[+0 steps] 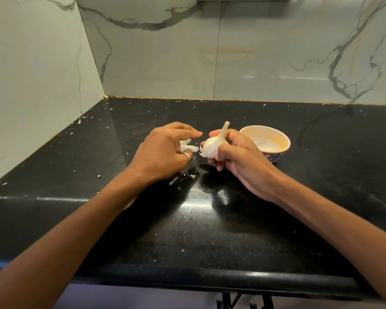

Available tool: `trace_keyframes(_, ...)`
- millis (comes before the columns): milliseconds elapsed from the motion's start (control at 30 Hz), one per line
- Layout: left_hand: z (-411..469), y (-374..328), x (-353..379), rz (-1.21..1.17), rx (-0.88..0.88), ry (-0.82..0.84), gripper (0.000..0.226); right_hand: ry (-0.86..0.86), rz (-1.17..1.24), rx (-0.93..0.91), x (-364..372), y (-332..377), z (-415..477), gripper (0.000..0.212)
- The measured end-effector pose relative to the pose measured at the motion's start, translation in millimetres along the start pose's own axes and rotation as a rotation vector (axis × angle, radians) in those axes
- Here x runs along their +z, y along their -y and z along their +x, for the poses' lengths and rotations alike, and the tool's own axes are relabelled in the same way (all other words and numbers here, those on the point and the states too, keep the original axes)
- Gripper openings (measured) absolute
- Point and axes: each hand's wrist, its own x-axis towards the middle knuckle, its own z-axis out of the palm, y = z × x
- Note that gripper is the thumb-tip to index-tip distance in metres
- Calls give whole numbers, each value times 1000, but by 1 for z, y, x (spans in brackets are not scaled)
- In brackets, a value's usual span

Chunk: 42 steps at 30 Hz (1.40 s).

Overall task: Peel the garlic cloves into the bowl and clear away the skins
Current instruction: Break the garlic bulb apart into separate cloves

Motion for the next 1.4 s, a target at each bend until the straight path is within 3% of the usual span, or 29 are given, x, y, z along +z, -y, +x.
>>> trace_keyframes(100,1,-6,-4,-245,-50,2,30,26,24,18,-1,2,0,49)
trace_keyframes(200,2,-13,-6,-454,-112,115,23,91,61,13,-3,1,0,49)
trace_keyframes(333,1,-19,-7,-583,-141,178,25,120,86,11,-3,0,4,58)
trace_keyframes(467,-1,-22,-8,-699,-222,252,25,95,44,26,-1,2,2,36)
trace_keyframes(600,-2,-24,-4,-802,-278,264,14,102,-27,6,0,1,2,36)
trace_keyframes(700,-3,-24,-3,-832,-302,258,11,77,-189,-70,0,-3,3,36)
trace_keyframes(833,-2,-24,0,-821,-330,255,11,-34,-688,-297,-5,-5,0,29)
trace_keyframes(1067,-2,-23,-2,-886,-364,261,14,-52,-736,-383,-6,-4,-2,21)
trace_keyframes(1400,-3,-26,0,-889,-380,252,7,-72,-756,-425,-11,-7,2,28)
